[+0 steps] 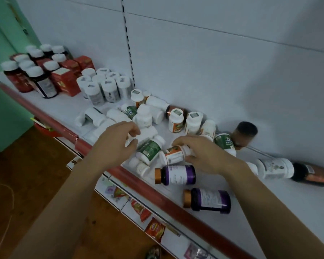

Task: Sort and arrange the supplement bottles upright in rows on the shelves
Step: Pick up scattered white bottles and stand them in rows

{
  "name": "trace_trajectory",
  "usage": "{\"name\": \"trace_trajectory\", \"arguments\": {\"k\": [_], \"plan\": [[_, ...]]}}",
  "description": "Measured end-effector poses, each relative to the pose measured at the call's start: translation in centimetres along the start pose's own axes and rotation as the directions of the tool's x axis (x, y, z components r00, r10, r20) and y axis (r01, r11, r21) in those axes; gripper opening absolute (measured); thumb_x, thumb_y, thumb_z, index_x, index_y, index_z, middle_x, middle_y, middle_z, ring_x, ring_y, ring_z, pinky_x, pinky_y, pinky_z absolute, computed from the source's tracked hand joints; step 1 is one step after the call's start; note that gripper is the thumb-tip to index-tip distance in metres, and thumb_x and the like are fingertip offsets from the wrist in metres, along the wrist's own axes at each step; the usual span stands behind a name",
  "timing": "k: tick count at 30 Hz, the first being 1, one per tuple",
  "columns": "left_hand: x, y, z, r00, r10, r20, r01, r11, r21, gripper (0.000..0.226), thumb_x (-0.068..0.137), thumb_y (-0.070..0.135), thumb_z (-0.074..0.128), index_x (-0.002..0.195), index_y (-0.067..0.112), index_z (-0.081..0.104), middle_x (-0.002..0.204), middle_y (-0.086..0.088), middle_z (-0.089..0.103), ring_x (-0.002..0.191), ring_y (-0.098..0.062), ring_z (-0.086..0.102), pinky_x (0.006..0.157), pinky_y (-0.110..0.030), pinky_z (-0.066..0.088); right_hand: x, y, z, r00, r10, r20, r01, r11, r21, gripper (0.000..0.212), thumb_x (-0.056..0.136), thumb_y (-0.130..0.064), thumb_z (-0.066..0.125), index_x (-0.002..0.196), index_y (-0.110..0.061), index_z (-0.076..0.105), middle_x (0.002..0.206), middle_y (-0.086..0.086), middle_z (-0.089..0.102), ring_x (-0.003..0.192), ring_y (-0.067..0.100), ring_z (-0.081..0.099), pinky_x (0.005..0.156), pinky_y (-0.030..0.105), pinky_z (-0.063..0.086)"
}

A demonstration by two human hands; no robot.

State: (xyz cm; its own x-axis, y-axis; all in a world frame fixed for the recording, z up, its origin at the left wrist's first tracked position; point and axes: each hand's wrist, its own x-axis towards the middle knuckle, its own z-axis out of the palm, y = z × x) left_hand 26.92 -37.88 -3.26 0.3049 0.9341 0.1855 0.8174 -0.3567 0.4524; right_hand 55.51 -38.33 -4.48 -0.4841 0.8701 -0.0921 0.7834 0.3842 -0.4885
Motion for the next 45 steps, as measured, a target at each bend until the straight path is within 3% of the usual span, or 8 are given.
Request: {"name": "trace_trajectory", "arguments": {"k": [5,9,14,17,21,30,36,45], "plan": [[0.3,-0.7,-0.8,0.982,0.035,0.186,-0.030,0.999,-0.027,0.026,0.089,0.044,0.070,0.079,0.025,0.056,0.070,0.009,0.060,0.065,-0.008,0.056,0.061,-0.035,0.047,0.4,-0.1,0.3,0.984,0.142,-0.105,-0.149,0.987,-0.063,0.056,0.087,-0.009,0.069,0.134,-0.034,0.052,0.135,-0.006,0.054,0.126,0.017,0.049,0.105,0.040,0.045],[-0.7,-0.2,-0.5,0.916,-0.104,0.389,-0.003,0.964,0.264,0.063,0.057,0.086,0.069,0.075,0.031,0.043,0.078,0.010,0.051,0.069,-0.010,0.050,0.056,-0.032,0.037,1.4,-1.6,-0.1,0.966,0.183,-0.183,-0.194,0.980,-0.041,0.051,0.089,-0.009,0.063,0.134,-0.030,0.054,0.134,-0.002,0.053,0.125,0.019,0.047,0.103,0.040,0.046],[-1.1,-2.0,0.0,0.919,-0.013,0.393,-0.029,0.994,0.102,0.046,0.070,0.059,0.077,0.077,0.030,0.043,0.075,0.008,0.055,0.066,-0.010,0.051,0.060,-0.039,0.048,4.8,-4.2,0.2,0.936,0.100,-0.337,-0.114,0.993,-0.023,0.036,0.089,-0.006,0.059,0.121,-0.021,0.064,0.117,0.000,0.064,0.111,0.018,0.057,0.095,0.039,0.050],[-1.1,-2.8,-1.0,0.930,0.019,0.366,-0.012,1.000,-0.022,0.043,0.075,0.055,0.079,0.078,0.028,0.046,0.074,0.007,0.060,0.063,-0.010,0.056,0.059,-0.040,0.051,7.6,-6.7,0.5,0.949,-0.011,-0.315,-0.009,0.998,-0.061,0.031,0.090,-0.009,0.059,0.119,-0.019,0.066,0.112,0.002,0.065,0.106,0.020,0.058,0.090,0.038,0.051],[-1.5,-1.9,0.2,0.956,-0.070,0.285,0.027,0.988,0.149,0.060,0.064,0.078,0.073,0.081,0.029,0.043,0.075,0.008,0.055,0.064,-0.010,0.050,0.050,-0.032,0.034,11.3,-9.2,1.4,0.971,-0.054,-0.234,0.035,0.996,-0.082,0.027,0.093,-0.017,0.058,0.119,-0.022,0.063,0.115,0.000,0.067,0.099,0.020,0.061,0.085,0.042,0.054],[-2.3,-5.0,-1.6,0.973,-0.045,0.224,0.098,0.968,-0.229,0.044,0.073,0.045,0.087,0.085,0.032,0.047,0.077,0.008,0.057,0.066,-0.010,0.054,0.057,-0.032,0.047,15.0,-11.5,2.1,0.995,0.078,-0.064,-0.091,0.963,-0.252,0.021,0.090,-0.047,0.061,0.107,-0.034,0.062,0.112,-0.003,0.065,0.103,0.021,0.059,0.073,0.033,0.041],[-3.3,-7.4,-4.5,0.975,-0.223,-0.007,0.209,0.922,-0.325,0.029,0.080,0.030,0.084,0.091,0.035,0.057,0.095,0.011,0.062,0.078,-0.009,0.061,0.068,-0.038,0.057,16.3,-13.3,3.4,0.990,0.140,-0.001,-0.128,0.901,-0.413,0.041,0.089,-0.034,0.063,0.129,-0.030,0.059,0.119,0.003,0.063,0.108,0.027,0.060,0.074,0.033,0.040],[-0.9,-6.8,-5.8,0.850,-0.405,-0.336,0.178,0.822,-0.541,0.023,0.086,0.018,0.079,0.102,0.026,0.064,0.098,0.014,0.065,0.080,-0.015,0.064,0.069,-0.031,0.054,15.5,-14.2,5.0,0.990,0.112,-0.090,-0.140,0.895,-0.424,0.029,0.093,-0.019,0.058,0.122,-0.015,0.061,0.120,0.011,0.059,0.113,0.032,0.057,0.073,0.036,0.040]]}}
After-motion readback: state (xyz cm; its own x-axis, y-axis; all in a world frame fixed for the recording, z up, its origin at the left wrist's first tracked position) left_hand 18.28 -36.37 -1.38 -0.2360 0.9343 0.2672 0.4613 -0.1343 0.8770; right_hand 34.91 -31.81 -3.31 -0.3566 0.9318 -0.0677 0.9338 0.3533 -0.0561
